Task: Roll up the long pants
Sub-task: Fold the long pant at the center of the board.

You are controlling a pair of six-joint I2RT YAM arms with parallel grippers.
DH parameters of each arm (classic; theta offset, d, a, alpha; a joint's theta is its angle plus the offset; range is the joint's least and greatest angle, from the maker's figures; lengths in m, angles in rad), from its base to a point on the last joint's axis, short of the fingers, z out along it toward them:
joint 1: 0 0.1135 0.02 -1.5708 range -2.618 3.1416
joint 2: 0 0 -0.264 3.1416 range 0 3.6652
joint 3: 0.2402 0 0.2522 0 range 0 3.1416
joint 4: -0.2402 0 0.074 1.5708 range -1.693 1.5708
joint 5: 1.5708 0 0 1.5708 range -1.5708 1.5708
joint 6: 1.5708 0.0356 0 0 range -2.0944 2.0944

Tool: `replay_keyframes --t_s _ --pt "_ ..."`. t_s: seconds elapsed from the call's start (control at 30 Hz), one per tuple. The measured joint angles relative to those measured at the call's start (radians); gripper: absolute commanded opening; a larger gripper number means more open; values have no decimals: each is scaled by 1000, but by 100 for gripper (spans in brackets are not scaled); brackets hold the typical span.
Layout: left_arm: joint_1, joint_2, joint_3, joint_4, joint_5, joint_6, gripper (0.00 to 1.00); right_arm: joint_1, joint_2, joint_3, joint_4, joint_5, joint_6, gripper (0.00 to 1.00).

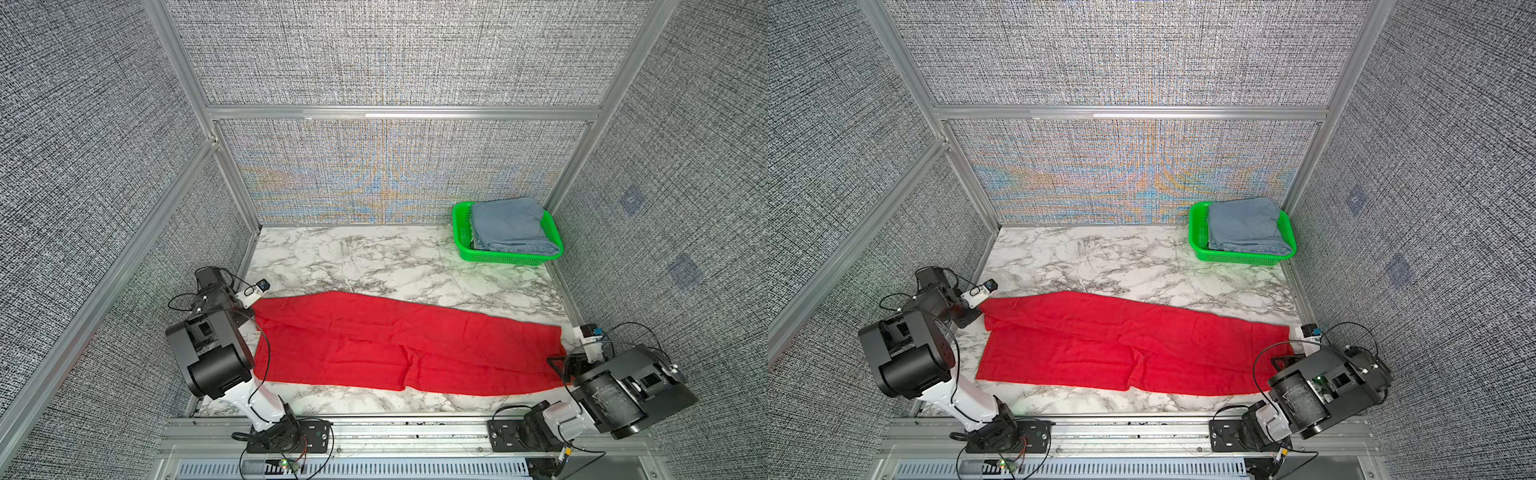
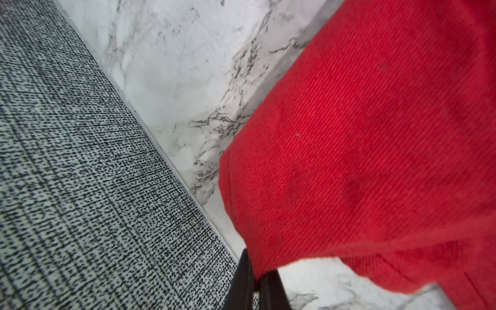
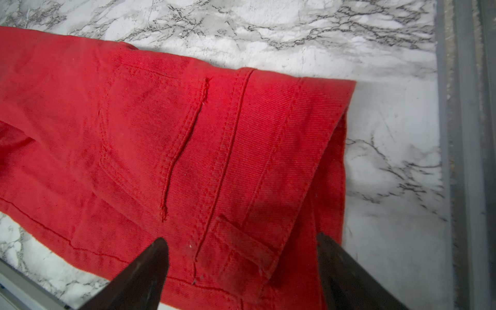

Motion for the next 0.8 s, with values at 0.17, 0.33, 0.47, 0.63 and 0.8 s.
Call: replay_keyframes --t_s 0.17,0.33,0.47,0.63,0.8 --pt "0 -58 -9 -26 11 -4 2 0 11 0 3 2 0 89" --pt "0 -151 21 -104 39 -24 2 0 29 7 -1 1 -16 89" --pt "0 -224 77 -188 86 -48 2 -32 32 27 -18 0 -51 89" --pt "0 -275 121 -283 116 -79 2 -51 41 35 -64 7 -118 89" --pt "0 -296 123 -343 130 -108 2 -76 105 33 -121 13 -207 88"
